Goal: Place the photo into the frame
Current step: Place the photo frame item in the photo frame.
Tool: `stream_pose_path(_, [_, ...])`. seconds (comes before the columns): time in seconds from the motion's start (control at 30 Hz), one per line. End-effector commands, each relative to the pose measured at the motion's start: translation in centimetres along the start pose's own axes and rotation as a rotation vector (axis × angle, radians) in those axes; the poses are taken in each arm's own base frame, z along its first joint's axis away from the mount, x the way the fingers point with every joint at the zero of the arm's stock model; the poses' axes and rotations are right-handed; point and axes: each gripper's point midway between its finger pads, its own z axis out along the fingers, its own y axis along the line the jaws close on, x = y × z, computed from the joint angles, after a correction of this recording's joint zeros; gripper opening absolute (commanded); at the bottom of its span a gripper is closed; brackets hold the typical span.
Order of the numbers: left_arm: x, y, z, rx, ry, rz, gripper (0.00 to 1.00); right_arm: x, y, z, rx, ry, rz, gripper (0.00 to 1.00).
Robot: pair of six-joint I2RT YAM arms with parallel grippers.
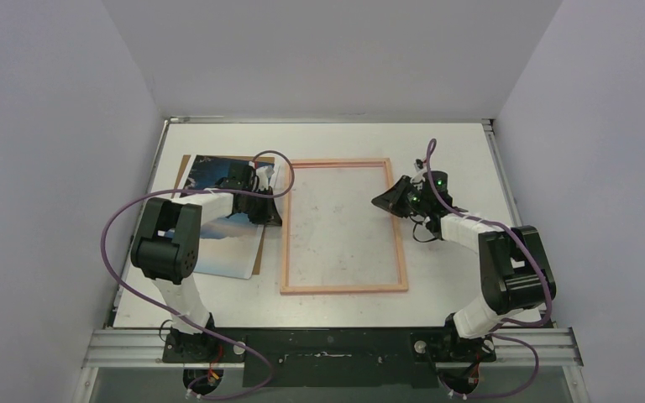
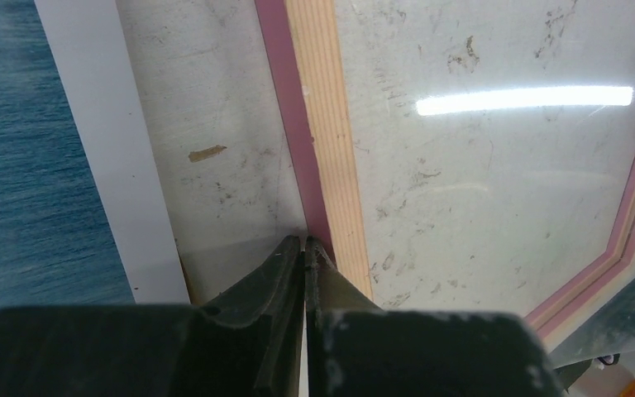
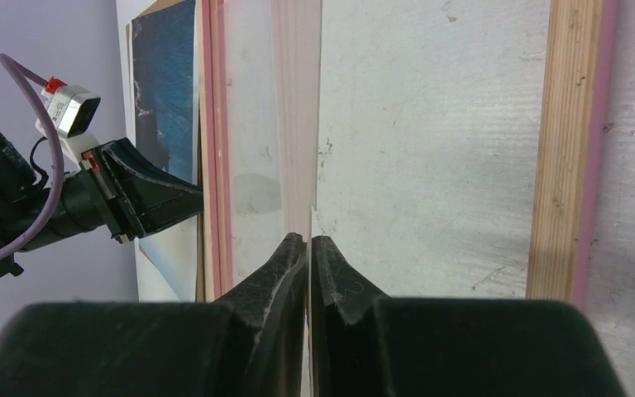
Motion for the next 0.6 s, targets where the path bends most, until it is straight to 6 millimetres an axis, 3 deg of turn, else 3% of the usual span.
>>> stream_pose_path(0.0, [-0.7,-1.5,0.4,0.057,-0.013,0.034,0.03,-1.6,2.0,-0.1,-0.072,-0.080,-0.059,0.05])
stream_pose_path(0.57, [-0.7,-1.8,0.5,0.064,-0.004,0.032,0.01,-2.8,5.7,-1.3,-0.165,-0.178,-0.166,0.05])
